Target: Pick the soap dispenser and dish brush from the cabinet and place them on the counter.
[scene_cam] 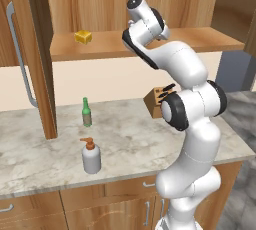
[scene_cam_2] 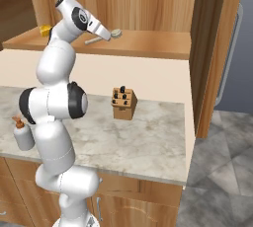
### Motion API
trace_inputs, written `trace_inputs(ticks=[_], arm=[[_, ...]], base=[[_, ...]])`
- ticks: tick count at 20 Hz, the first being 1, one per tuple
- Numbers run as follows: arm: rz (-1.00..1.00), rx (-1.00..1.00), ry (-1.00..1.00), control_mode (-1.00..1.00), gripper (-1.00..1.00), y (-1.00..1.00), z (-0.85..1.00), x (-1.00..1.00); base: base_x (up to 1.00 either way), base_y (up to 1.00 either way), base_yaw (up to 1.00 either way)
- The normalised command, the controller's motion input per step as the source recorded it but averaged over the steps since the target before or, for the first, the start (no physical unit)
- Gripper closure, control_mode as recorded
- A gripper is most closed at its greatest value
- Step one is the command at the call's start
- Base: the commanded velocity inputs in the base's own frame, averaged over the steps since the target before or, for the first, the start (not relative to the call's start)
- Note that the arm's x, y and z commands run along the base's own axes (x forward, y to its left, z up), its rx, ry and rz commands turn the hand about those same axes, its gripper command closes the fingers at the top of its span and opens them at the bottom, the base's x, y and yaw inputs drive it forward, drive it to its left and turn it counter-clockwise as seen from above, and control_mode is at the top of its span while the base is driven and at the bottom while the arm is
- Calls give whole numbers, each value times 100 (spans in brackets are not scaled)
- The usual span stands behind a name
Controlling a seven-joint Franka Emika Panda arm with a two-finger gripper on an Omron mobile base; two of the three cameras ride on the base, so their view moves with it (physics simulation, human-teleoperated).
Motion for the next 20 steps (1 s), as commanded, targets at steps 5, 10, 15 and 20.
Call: trace_inputs(ticks=[5,10,15,20], arm=[[-1,0,0,-100,100,0,-4,6],[0,0,0,-100,100,0,1,-9],[-3,0,-6,-100,100,0,23,-36],[-3,-1,-6,-100,100,5,12,-46]], base=[[0,0,0],[0,0,0],[0,0,0],[0,0,0]])
